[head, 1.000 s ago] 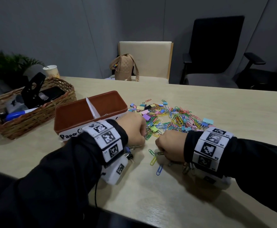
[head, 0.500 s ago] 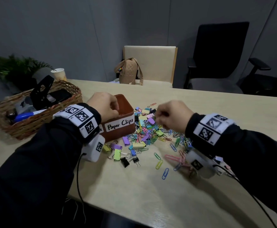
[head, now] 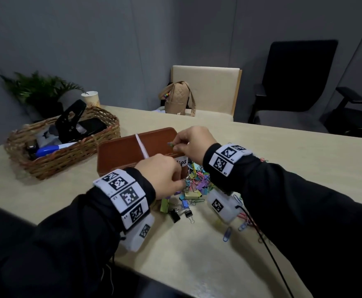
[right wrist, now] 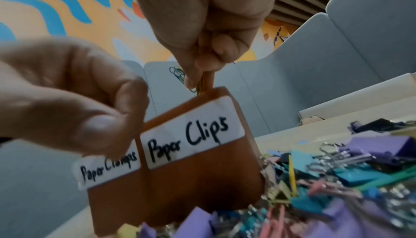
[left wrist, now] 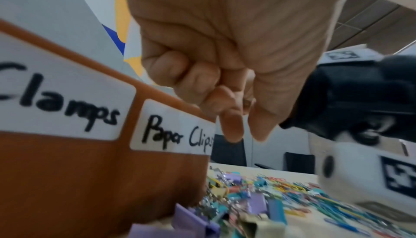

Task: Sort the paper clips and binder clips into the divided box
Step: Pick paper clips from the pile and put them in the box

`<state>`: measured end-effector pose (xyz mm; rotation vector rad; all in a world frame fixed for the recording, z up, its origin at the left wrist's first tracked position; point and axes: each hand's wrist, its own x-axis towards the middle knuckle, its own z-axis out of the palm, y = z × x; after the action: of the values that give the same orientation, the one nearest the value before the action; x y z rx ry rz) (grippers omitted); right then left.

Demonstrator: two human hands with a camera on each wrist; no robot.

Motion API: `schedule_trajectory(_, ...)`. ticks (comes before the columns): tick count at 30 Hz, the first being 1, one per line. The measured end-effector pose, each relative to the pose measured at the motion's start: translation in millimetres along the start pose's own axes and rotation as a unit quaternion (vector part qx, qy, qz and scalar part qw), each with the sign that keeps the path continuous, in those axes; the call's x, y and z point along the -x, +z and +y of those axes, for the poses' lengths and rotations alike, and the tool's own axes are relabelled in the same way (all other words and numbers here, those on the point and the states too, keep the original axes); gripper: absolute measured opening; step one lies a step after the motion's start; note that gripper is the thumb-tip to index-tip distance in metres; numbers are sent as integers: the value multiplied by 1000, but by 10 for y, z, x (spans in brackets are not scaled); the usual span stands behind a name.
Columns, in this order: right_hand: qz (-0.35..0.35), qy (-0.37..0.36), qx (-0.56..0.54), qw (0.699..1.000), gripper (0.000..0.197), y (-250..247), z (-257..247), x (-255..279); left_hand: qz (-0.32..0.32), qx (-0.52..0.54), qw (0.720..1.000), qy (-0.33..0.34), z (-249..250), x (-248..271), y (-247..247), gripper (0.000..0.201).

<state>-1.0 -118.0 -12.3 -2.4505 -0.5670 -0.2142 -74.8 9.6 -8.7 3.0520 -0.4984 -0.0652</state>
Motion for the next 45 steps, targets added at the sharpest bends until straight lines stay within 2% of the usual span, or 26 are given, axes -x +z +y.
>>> schedule_trajectory(3,-31,6,11,999,20,-22,34,74,-3,2,1000,7,16,-24,22,25)
schedule_trajectory(8,3,-19,-15,1000,22,-296,113,315,-15,25,999,29,101,-50,90,21)
schedule_trajectory(14,-110,39,101,988,15,-599,426,643,-55,65,993,85,379,-126,172,16)
schedule_trajectory(17,-144,66,146,976,18,-694,577,766,-59,64,990,109,523,-166,211,28)
schedule_trajectory(21,-190,84,178,962,21,-762,708,883,-116,26,987,110,737,-173,368,64)
schedule_trajectory(26,-263,73,204,940,29,-769,790,952,-163,-23,981,104,888,-163,414,76)
schedule_trajectory(31,-281,47,193,939,22,-839,855,991,-170,-41,978,115,956,-255,384,54)
schedule_trajectory(33,-318,57,183,929,18,-872,833,1039,-170,-35,977,120,947,-300,382,42)
schedule_trajectory(37,-376,56,219,899,34,-823,823,1127,-156,-40,978,133,954,-354,369,24)
schedule_trajectory(41,-347,23,241,906,28,-749,856,1149,-133,-48,980,136,961,-379,356,14)
schedule_trajectory(45,-309,43,203,928,17,-781,873,1115,-127,-58,983,123,962,-398,388,14)
